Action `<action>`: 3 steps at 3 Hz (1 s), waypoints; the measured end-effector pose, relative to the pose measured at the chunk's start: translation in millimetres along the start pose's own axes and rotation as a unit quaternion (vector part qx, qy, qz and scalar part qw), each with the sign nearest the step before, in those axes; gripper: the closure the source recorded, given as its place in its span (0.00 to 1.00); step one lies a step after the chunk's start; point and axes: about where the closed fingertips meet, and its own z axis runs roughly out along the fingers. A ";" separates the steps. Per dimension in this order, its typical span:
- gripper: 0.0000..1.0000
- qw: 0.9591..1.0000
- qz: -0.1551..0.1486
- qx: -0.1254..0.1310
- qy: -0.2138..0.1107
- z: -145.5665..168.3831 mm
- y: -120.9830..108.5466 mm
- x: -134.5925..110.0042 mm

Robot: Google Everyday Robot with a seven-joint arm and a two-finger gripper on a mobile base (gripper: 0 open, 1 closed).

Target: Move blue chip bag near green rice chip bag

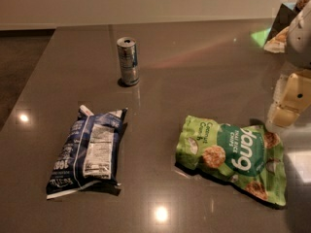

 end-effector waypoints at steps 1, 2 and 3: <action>0.00 1.000 0.000 0.000 0.000 0.0 0.0 0.0; 0.00 1.000 -0.010 0.000 -0.005 -1.0 -2.8 -8.4; 0.00 0.999 -0.041 -0.005 -0.022 3.2 -3.5 -37.2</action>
Offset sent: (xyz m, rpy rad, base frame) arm 0.0101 0.0166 0.0025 0.0098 0.0088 0.0558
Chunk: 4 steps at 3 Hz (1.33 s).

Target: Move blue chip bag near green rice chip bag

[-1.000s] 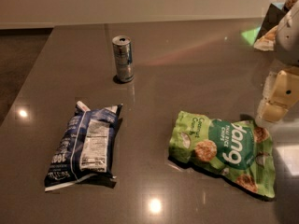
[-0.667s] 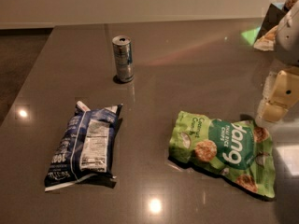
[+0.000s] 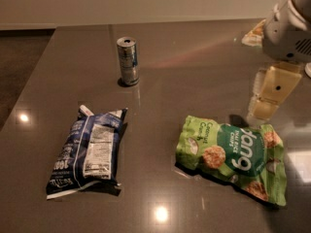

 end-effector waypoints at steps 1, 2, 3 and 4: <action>0.00 0.999 -0.042 -0.007 -0.024 7.6 0.4 -36.3; 0.00 0.995 -0.085 -0.020 -0.046 17.9 8.6 -73.0; 0.00 0.989 -0.124 -0.035 -0.066 32.0 20.6 -109.1; 0.00 0.983 -0.157 -0.052 -0.085 50.5 30.4 -143.7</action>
Offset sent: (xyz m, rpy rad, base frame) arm 0.0024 0.1290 -0.0132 0.0684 0.0106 0.3329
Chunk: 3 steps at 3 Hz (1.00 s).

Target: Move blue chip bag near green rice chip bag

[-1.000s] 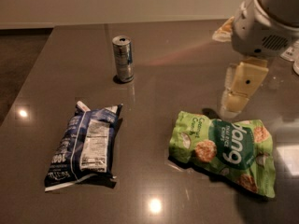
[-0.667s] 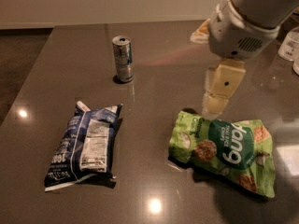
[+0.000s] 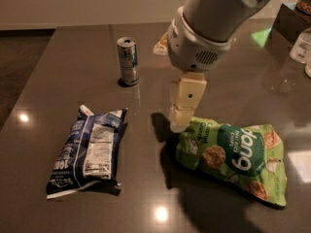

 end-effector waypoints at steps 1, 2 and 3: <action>0.00 0.999 -0.024 -0.019 -0.015 23.9 -5.4 -27.2; 0.00 0.998 -0.045 -0.041 -0.024 48.3 -9.0 -49.2; 0.00 0.995 -0.062 -0.066 -0.027 73.0 -8.0 -65.7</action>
Offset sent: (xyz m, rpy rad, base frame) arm 0.0135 0.1014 -0.0542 0.0047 0.1085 0.1942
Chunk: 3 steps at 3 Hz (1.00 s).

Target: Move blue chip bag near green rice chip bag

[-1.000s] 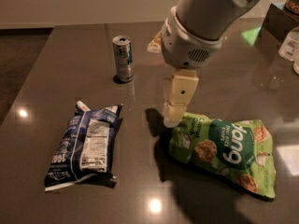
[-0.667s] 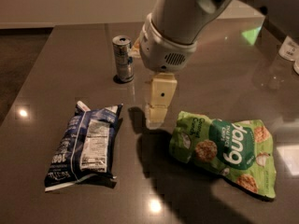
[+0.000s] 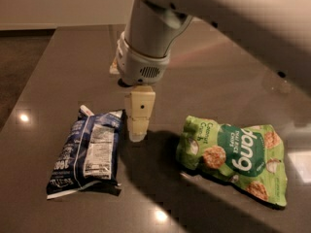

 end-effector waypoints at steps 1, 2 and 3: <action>0.00 1.000 -0.010 -0.023 0.001 23.2 -3.3 -9.2; 0.00 0.999 -0.018 -0.047 0.008 49.0 -3.9 -17.0; 0.00 0.998 -0.025 -0.059 0.014 62.1 -0.7 -21.8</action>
Offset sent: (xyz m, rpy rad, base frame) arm 0.0026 0.0448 -0.0572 -0.0711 0.1001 0.0782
